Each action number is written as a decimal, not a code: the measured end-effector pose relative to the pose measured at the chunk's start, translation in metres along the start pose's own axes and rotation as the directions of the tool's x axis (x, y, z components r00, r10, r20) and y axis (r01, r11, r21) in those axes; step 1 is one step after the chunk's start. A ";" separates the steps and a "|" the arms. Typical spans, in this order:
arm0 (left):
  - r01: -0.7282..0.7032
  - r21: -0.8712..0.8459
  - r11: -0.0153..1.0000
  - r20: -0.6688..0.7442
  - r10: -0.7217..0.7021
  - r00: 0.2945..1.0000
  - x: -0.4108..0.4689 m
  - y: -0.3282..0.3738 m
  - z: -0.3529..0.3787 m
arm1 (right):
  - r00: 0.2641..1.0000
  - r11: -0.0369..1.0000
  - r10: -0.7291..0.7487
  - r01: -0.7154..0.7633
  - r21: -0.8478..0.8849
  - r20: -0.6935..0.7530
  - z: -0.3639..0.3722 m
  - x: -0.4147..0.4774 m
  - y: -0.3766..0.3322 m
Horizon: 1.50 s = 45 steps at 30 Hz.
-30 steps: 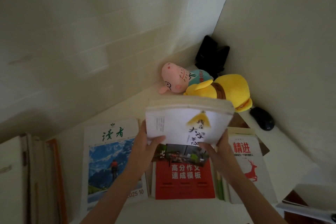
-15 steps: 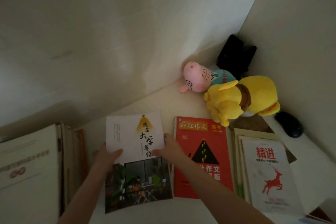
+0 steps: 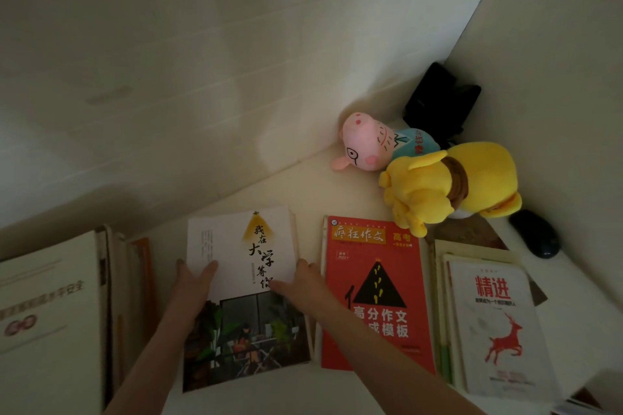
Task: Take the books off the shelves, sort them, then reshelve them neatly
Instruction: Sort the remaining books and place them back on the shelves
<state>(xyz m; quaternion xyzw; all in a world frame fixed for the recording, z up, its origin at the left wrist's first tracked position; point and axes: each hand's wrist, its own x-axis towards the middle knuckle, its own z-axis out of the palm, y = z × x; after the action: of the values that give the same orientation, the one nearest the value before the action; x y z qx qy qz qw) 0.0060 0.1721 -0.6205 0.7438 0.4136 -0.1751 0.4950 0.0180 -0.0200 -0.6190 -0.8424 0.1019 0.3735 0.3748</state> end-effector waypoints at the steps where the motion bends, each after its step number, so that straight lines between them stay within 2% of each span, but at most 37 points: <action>1: 0.011 -0.007 1.000 -0.001 -0.011 1.000 0.001 0.000 0.002 | 1.000 1.000 -0.007 0.007 0.005 -0.010 0.004 -0.001 0.001; 4: -0.004 -0.028 1.000 -0.014 0.003 1.000 0.002 0.001 0.009 | 0.996 0.998 -0.009 0.015 0.067 -0.084 0.006 -0.001 0.003; 10: 0.002 0.045 0.999 -0.005 -0.002 1.000 0.008 0.001 0.018 | 0.994 0.989 0.004 0.012 0.148 -0.111 0.000 -0.003 0.007; 19: -0.007 0.089 0.996 -0.017 0.009 1.000 0.004 0.004 0.013 | 0.997 0.988 0.015 -0.003 0.153 -0.080 0.009 -0.001 0.009; 22: 0.012 0.124 0.992 -0.043 -0.007 0.999 -0.005 0.016 0.018 | 0.994 0.987 -0.052 0.066 0.147 -0.097 0.000 -0.013 0.012; 23: -0.038 0.195 0.980 -0.074 0.053 0.996 -0.011 0.021 0.022 | 0.983 0.984 -0.091 0.113 0.139 -0.159 -0.007 -0.019 0.017; 25: -0.245 0.308 0.919 -0.098 0.286 0.953 -0.035 0.032 0.036 | 0.928 0.978 -0.129 0.176 0.108 -0.350 -0.030 -0.032 0.035; 27: -0.487 0.240 0.839 0.005 0.501 0.865 -0.062 0.037 0.060 | 0.846 0.984 -0.062 0.140 0.108 -0.529 -0.058 -0.043 0.065; 29: -0.611 0.129 0.781 0.185 0.586 0.789 -0.090 0.038 0.095 | 0.790 0.976 0.111 0.028 0.216 -0.603 -0.080 -0.045 0.105; 30: -0.605 0.076 0.792 0.285 0.564 0.775 -0.100 0.038 0.112 | 0.787 0.960 0.201 -0.040 0.277 -0.583 -0.088 -0.047 0.123; 32: -0.467 -0.022 0.884 0.451 0.426 0.784 -0.105 0.032 0.142 | 0.815 0.904 0.319 -0.109 0.413 -0.484 -0.096 -0.044 0.152; 34: -0.361 0.036 0.932 0.531 0.288 0.797 -0.098 0.031 0.160 | 0.862 0.843 0.356 -0.129 0.523 -0.361 -0.095 -0.039 0.168; 36: -0.348 0.129 0.929 0.485 0.247 0.839 -0.083 0.027 0.172 | 0.874 0.873 0.338 -0.152 0.464 -0.350 -0.090 -0.023 0.187; 39: -0.226 0.190 0.955 0.406 0.133 0.904 -0.067 0.020 0.182 | 0.874 0.893 0.324 -0.157 0.421 -0.361 -0.078 0.002 0.214; 41: -0.163 0.211 0.964 0.392 0.070 0.918 -0.065 0.012 0.185 | 0.885 0.911 0.292 -0.143 0.386 -0.362 -0.078 -0.002 0.213; 45: -0.209 0.225 0.951 0.374 0.114 0.921 -0.064 -0.010 0.193 | 0.886 0.947 0.212 -0.082 0.311 -0.412 -0.091 -0.041 0.170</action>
<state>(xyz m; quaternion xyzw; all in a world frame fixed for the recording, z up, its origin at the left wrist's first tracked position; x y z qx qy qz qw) -0.0118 -0.0244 -0.6699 0.7902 0.2269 -0.3179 0.4723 -0.0369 -0.2074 -0.6448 -0.8316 0.3007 0.1825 0.4298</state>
